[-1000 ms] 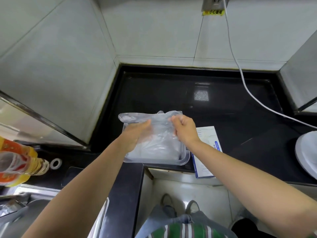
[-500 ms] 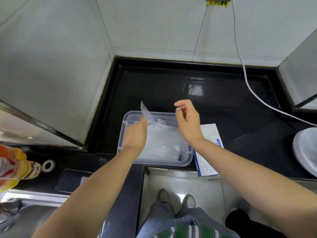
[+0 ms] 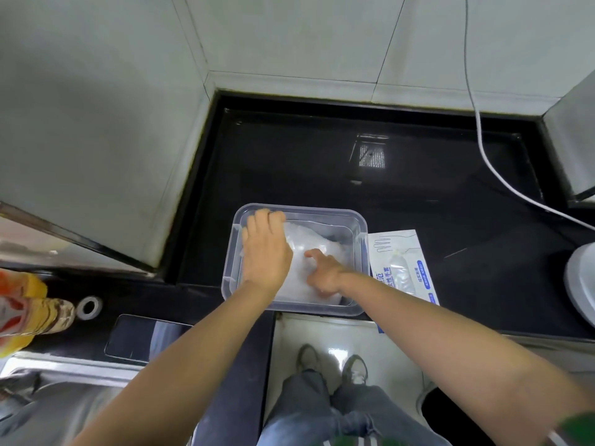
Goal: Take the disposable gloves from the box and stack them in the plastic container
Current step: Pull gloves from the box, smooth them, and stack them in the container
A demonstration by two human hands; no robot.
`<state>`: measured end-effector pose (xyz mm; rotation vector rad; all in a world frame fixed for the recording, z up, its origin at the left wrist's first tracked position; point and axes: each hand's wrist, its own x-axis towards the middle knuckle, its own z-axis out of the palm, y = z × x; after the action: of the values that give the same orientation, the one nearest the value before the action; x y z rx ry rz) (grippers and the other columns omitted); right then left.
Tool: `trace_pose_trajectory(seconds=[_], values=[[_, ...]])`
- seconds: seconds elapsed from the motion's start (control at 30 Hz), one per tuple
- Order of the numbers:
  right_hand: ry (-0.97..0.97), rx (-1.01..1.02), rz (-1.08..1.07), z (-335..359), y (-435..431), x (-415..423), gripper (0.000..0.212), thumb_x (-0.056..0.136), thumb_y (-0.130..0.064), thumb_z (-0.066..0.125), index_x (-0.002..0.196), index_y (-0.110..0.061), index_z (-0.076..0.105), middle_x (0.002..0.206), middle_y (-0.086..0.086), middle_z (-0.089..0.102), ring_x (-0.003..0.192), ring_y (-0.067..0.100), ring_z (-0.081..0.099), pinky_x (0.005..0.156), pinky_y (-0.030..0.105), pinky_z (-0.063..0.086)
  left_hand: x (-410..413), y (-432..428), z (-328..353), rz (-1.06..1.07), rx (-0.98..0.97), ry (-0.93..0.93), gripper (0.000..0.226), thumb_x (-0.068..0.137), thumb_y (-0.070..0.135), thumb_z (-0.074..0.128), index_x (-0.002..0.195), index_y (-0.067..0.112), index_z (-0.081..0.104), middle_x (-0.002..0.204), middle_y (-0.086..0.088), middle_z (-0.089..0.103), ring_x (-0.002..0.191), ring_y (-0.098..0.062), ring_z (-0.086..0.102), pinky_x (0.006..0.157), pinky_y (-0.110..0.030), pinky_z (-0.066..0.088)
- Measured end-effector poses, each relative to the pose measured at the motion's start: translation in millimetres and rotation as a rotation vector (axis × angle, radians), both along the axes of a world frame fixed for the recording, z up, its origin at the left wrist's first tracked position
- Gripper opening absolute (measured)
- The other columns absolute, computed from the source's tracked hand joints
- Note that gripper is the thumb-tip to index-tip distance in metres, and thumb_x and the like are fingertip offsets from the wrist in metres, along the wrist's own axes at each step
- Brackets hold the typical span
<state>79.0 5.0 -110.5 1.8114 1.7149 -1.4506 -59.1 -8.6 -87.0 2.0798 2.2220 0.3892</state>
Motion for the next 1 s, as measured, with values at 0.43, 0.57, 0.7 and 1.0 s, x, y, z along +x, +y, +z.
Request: trace_pose_trajectory(seconds=[0.43,0.57,0.7,1.0], values=[[-0.008,-0.036,-0.099,-8.6,-2.0,3.4,0.081,0.092,0.002,0.046,0.153,-0.038,0.010,0.148,0.006,0.024,0.106,0.030,0.055,0.062,0.028,0.053,-15.9,0.2,-29.8,0.053,-0.854,-0.173,0.078,0.087,0.023,0.068,0.148,0.026,0.018,0.147,-0.019,0.025,0.123,-0.036,0.046,0.095,-0.040,0.052],[-0.036,-0.055,-0.231,-9.9,-2.6,0.4,0.077,0.093,-0.002,0.048,0.153,-0.031,0.009,0.154,0.004,0.014,0.115,0.031,0.049,0.091,0.039,0.056,-14.5,-1.2,-27.5,0.012,-0.881,-0.108,0.090,0.081,0.021,0.077,0.146,0.028,0.016,0.151,-0.019,0.016,0.131,-0.039,0.038,0.100,-0.041,0.045],[-0.094,-0.068,-0.128,3.4,-1.1,-1.4,0.078,0.096,-0.019,0.051,0.156,-0.019,0.001,0.157,0.008,0.011,0.120,0.033,0.049,0.085,0.034,0.054,-11.9,-1.1,-23.4,0.007,-0.937,-0.060,0.090,0.080,0.023,0.077,0.146,0.030,0.016,0.146,-0.017,0.018,0.122,-0.036,0.044,0.088,-0.036,0.046],[0.386,0.633,-0.241,88.5,20.5,53.5,0.019,0.093,-0.010,0.054,0.088,-0.015,0.072,0.072,-0.012,0.063,0.066,0.009,0.059,0.069,0.026,0.050,32.3,7.1,29.7,0.014,-0.436,0.025,0.024,0.098,0.024,0.046,0.111,0.014,0.064,0.098,-0.006,0.068,0.084,-0.022,0.061,0.062,-0.029,0.043]])
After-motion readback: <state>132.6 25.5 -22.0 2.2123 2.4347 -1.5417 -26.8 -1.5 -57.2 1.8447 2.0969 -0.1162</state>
